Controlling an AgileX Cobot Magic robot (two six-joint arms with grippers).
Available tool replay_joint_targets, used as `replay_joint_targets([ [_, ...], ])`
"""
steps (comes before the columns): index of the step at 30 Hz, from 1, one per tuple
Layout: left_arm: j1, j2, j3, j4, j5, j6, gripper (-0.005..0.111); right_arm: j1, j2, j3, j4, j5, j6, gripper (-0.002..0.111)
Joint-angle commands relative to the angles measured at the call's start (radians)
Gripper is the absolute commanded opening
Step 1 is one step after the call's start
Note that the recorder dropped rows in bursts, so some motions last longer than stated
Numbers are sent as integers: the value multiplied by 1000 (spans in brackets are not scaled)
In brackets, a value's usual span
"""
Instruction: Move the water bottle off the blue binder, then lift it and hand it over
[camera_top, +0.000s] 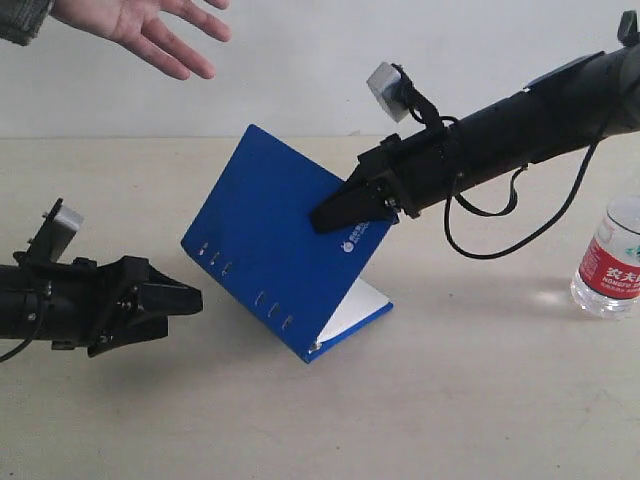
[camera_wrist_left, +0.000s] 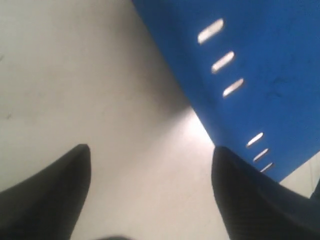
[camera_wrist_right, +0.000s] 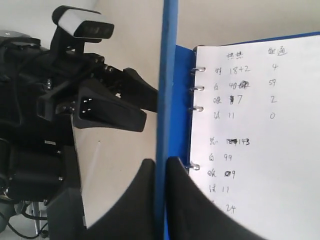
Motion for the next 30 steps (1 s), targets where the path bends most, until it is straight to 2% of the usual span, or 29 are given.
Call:
replay_joint_targets([
  [1, -1, 24, -49, -3, 51, -43, 64, -5, -26, -5, 24, 26, 49, 0],
  [7, -1, 113, -70, -3, 152, -63, 64, -1, -26, -5, 24, 26, 48, 0],
  [18, -9, 194, -208, -3, 286, -90, 60, 99, -26, -5, 25, 26, 33, 0],
  [24, -88, 194, -258, -3, 262, -98, 60, 116, -26, -5, 32, 26, 54, 0],
  [30, -153, 194, -320, -3, 222, -98, 60, 117, -26, -5, -42, 26, 202, 0],
])
